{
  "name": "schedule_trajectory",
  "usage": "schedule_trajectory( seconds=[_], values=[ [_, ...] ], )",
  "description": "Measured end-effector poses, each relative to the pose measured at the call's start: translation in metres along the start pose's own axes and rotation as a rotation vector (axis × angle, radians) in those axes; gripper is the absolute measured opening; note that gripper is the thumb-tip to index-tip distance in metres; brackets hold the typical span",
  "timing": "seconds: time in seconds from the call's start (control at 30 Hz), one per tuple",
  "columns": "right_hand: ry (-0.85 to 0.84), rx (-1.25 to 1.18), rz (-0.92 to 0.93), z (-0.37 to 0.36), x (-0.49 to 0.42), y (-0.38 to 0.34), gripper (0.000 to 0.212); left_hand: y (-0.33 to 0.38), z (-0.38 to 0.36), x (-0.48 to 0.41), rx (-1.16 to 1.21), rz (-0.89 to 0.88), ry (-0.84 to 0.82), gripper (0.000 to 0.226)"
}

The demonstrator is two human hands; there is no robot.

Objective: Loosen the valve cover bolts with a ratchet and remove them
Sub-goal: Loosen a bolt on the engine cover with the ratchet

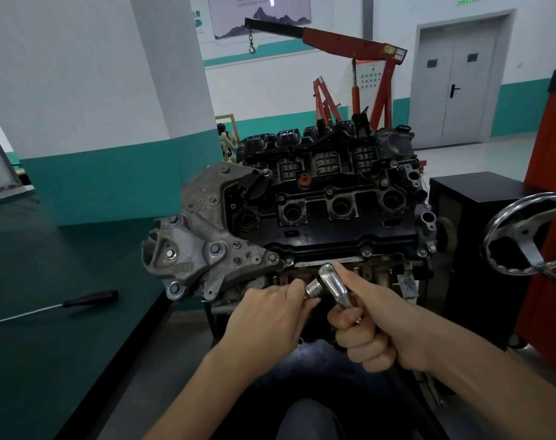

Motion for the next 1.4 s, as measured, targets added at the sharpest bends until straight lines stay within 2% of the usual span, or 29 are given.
schedule_trajectory(
  seconds=[0.1,0.17,0.27,0.33,0.4,0.57,0.67,0.83,0.97,1.1,1.2,1.3,1.4],
  values=[
    [-0.017,0.032,0.004,-0.001,0.001,-0.003,0.063,-0.001,-0.001,0.001,0.022,0.031,-0.064,0.039],
    [-0.035,0.065,0.021,0.000,0.002,-0.007,0.064,-0.002,-0.002,0.002,0.157,0.129,-0.071,0.046],
    [-0.061,0.175,0.087,0.006,0.006,-0.014,0.064,0.006,-0.007,0.011,0.729,0.402,-0.149,0.033],
    [-0.104,0.177,0.125,0.006,0.008,-0.017,0.063,0.006,-0.004,0.009,0.957,0.496,-0.189,0.030],
    [-0.158,0.120,0.142,0.004,0.009,-0.017,0.058,0.002,-0.001,0.004,0.932,0.464,-0.216,0.035],
    [-0.243,0.056,0.098,0.004,0.006,-0.010,0.053,-0.003,0.000,0.000,0.618,0.277,-0.236,0.032],
    [-0.287,0.042,0.033,0.004,0.008,-0.008,0.053,-0.006,0.002,-0.001,0.444,0.161,-0.231,0.044],
    [-0.332,-0.012,-0.015,0.000,0.012,-0.011,0.053,-0.006,0.004,-0.005,0.346,0.128,-0.206,0.051],
    [-0.283,-0.120,-0.020,-0.005,0.010,-0.006,0.054,-0.008,-0.001,-0.005,0.341,0.189,-0.162,0.044],
    [-0.220,-0.133,-0.072,-0.005,0.006,0.011,0.056,-0.004,-0.011,0.006,0.251,0.182,-0.186,0.047],
    [-0.306,-0.059,-0.121,-0.004,0.005,0.016,0.056,0.000,-0.017,0.015,0.386,0.253,-0.236,0.048],
    [-0.377,-0.016,-0.129,-0.002,0.007,0.011,0.055,0.002,-0.018,0.016,0.621,0.373,-0.256,0.037],
    [-0.298,-0.031,-0.090,0.000,0.007,0.005,0.056,-0.001,-0.019,0.009,0.558,0.348,-0.190,0.038]
  ],
)
Point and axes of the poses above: each hand's wrist, its own x-axis away from the middle knuckle, its own z-axis out of the back of the hand, y = z × x, the point moved 6 cm from there along -x, towards the middle knuckle, and after that the axes turned 15 degrees about y, right-handed, at the moved point
